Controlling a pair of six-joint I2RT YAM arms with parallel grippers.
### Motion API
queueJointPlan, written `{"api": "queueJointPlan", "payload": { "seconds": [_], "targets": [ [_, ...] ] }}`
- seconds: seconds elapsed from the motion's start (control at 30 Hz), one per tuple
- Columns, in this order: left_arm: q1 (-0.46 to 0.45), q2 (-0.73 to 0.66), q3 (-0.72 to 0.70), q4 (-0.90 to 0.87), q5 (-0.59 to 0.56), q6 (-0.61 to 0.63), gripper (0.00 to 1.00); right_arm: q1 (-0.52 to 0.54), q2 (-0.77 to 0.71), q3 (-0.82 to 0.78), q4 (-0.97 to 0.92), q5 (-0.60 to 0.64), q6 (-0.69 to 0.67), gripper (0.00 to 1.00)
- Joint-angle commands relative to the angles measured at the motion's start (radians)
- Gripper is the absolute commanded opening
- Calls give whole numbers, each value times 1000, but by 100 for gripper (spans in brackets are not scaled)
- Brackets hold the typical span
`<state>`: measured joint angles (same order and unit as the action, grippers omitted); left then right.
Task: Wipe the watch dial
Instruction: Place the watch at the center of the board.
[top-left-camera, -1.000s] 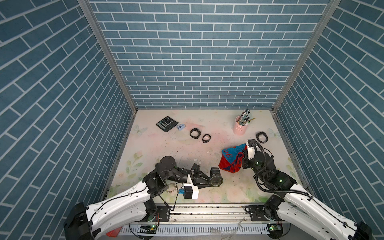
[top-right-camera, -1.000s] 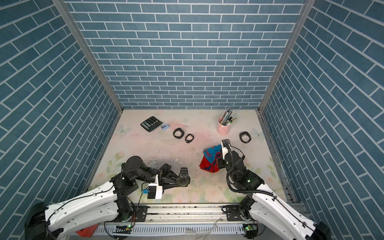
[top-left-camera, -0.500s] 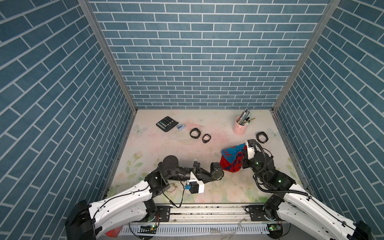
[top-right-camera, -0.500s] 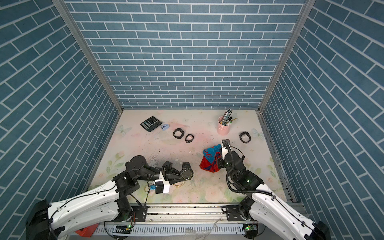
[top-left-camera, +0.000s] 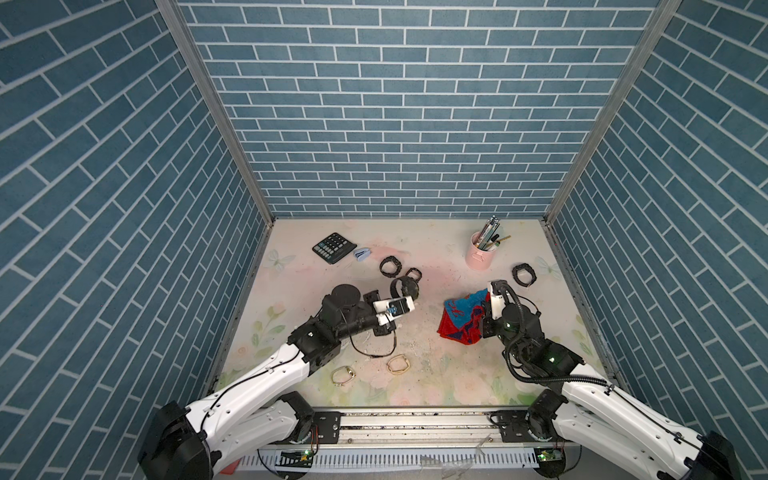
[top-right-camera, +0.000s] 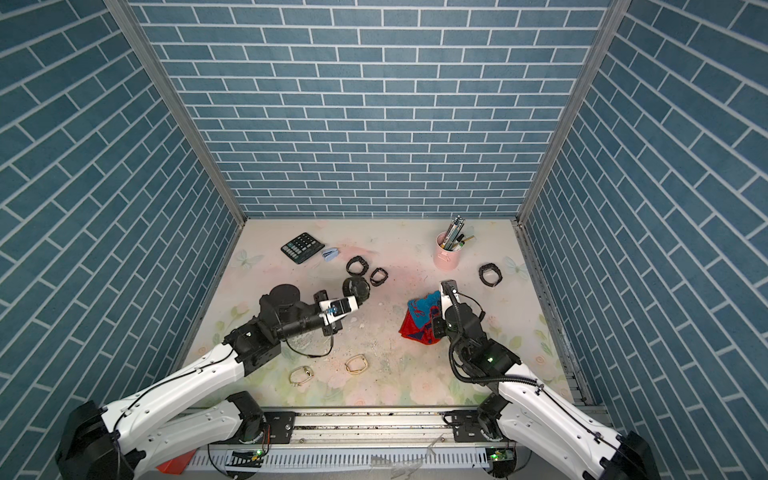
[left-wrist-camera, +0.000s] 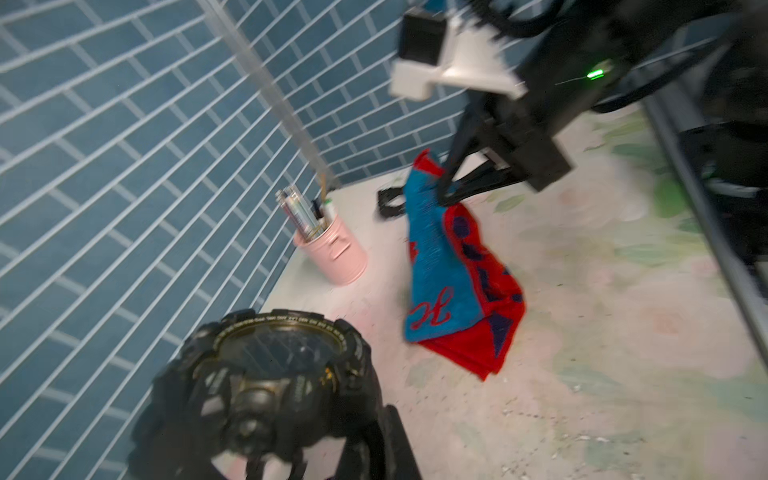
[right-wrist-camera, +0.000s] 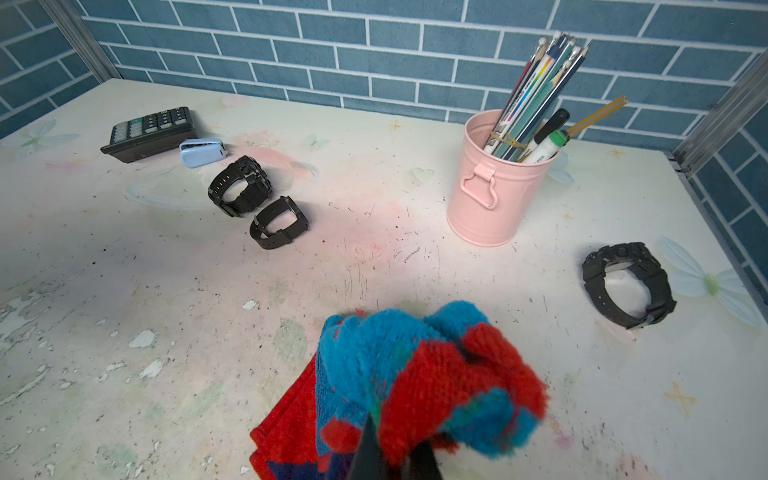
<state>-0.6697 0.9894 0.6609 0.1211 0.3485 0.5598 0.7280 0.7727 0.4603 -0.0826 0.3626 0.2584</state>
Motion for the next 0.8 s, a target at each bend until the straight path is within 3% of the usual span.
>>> {"api": "queueJointPlan", "payload": {
  "seconds": [0.0,0.2,0.33,0.57,0.77],
  "targets": [
    [105,36,28,-72,-94,-169,0,-4,17,0,10,-5,57,0],
    [235,242,180,-262,-196,-265,0,-7,32,-11,27,-34,72,0],
    [297,414,274,-282,-136,-332,0,-12,76,2,22,-63,78,0],
    [316,637,407,-332,-202,-307,0,-14,85,25,-3,-109,79,0],
    [341,802,534,-422,-156,-328,4,-15,88,46,-20,-130,80,0]
  ]
}}
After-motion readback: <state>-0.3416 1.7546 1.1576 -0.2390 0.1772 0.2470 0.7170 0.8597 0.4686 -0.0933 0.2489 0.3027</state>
